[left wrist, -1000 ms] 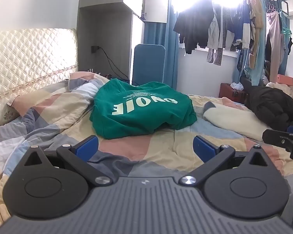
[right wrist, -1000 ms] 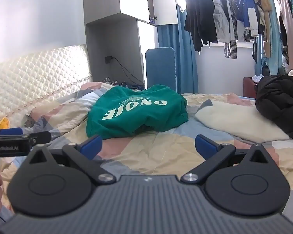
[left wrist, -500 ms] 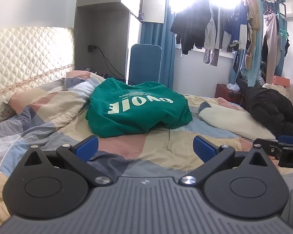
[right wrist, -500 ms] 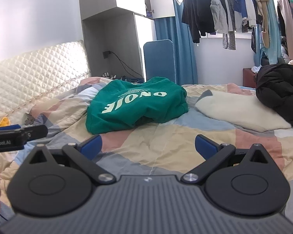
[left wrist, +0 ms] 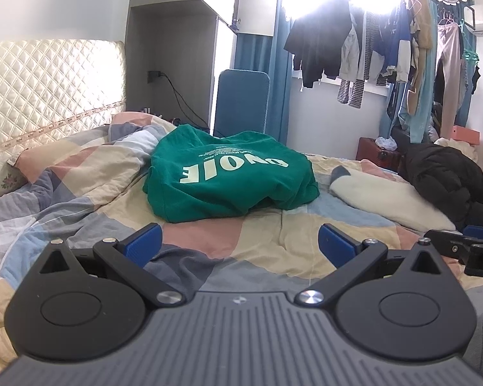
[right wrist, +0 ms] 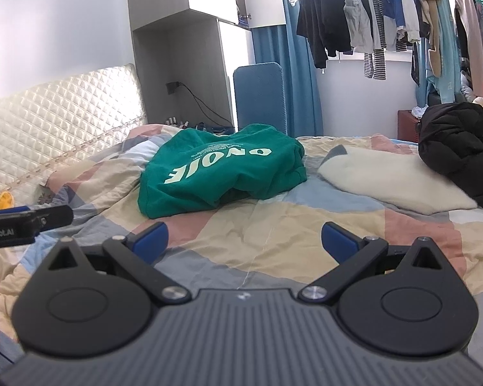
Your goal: Fold large clothes
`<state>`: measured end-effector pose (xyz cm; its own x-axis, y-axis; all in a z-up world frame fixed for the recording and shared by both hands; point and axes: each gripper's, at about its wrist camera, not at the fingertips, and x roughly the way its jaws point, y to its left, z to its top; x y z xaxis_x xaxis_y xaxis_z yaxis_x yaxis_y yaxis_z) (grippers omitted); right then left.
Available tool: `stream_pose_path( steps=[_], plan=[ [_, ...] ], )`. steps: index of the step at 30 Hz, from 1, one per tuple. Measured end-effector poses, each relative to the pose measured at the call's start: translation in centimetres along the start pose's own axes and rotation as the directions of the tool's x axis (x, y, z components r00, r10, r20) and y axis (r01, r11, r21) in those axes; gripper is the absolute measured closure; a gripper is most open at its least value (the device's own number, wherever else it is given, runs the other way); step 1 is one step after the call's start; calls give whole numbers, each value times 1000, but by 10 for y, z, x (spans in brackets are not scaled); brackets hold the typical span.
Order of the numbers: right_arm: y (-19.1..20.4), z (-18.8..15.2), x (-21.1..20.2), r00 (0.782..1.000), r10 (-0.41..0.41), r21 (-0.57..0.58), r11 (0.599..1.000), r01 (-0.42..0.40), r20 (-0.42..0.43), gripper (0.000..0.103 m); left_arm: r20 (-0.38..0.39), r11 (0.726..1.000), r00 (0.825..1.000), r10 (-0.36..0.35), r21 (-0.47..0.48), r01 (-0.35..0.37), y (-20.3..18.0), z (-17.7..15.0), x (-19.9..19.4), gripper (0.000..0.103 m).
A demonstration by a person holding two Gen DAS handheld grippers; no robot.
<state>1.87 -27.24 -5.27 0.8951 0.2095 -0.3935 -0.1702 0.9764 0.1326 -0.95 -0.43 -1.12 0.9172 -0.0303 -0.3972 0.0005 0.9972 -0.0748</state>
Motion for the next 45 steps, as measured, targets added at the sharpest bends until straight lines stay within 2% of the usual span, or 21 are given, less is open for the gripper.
stream_pose_path(
  steps=[4, 17, 25, 29, 31, 34, 37, 45],
  plan=[
    [-3, -1, 1, 1000, -8, -1, 1000, 8, -6, 0, 0, 1000, 1000, 10, -5, -10, -1, 0, 2, 0],
    [-7, 1, -2, 999, 38, 28, 999, -37, -23, 0, 4, 1000, 1000, 7, -25, -7, 0, 0, 0, 0],
    [-7, 3, 0, 999, 27, 19, 999, -26, -32, 0, 5, 1000, 1000, 10, -23, -10, -2, 0, -2, 0],
    [2, 4, -6, 1000, -28, -56, 998, 28, 5, 0, 3, 999, 999, 36, 13, -36, -10, 1, -4, 0],
    [2, 7, -6, 1000, -10, -56, 998, 10, 5, 0, -2, 1000, 1000, 17, -3, -17, -11, 2, -5, 0],
    [-5, 11, -5, 1000, 30, -17, 999, -30, -7, 0, 11, 999, 999, 31, -10, -31, -11, 6, -8, 0],
    [-11, 12, -3, 999, 34, 8, 999, -34, -10, 0, 20, 999, 999, 36, -10, -35, -11, 9, -10, 0],
    [-17, 18, 29, 998, 6, 24, 1000, -5, -64, 0, 2, 999, 999, 39, -34, -39, -2, 18, 20, 0]
  ],
)
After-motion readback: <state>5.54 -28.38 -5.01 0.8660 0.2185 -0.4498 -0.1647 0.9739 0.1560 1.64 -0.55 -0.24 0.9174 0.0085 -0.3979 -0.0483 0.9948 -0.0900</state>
